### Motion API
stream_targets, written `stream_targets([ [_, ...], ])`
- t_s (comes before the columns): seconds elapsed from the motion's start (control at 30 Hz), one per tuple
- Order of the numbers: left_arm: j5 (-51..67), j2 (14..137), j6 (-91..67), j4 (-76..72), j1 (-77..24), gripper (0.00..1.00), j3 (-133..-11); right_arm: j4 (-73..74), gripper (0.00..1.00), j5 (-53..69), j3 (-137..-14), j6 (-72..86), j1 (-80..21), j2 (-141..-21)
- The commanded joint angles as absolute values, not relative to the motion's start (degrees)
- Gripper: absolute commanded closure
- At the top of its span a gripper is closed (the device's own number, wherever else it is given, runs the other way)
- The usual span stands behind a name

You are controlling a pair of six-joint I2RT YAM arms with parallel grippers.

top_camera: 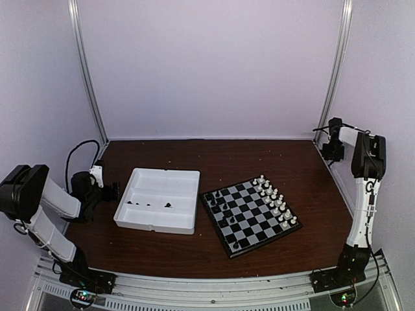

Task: Set up the chess pieces on the board
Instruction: Pick up the chess piece at the corner of the board.

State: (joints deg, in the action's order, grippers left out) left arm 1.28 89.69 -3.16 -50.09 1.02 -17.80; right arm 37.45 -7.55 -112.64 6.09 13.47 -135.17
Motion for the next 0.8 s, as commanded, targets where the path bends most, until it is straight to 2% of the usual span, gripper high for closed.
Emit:
stream_targets([
  [0.0,0.8,89.8,-3.1,-52.2,0.6,0.02,-19.4,45.8,0.68,-10.5,-118.5,4.3,14.5,-137.8],
  [0.3,1.2,89.8,-0.9,-50.5,0.2,0.02,-20.3,51.4,0.66,-12.5,-127.7,3.2,14.7,-143.6],
  [0.5,1.1,89.9,-0.8,-50.4,0.2,0.02,-20.4,57.7,0.65,-12.4,-138.5,2.0,14.8,-149.9],
  [0.77,0.9,90.0,-1.1,-50.2,0.2,0.03,-20.6,55.4,0.64,-11.5,-137.9,-2.0,16.1,-152.1],
])
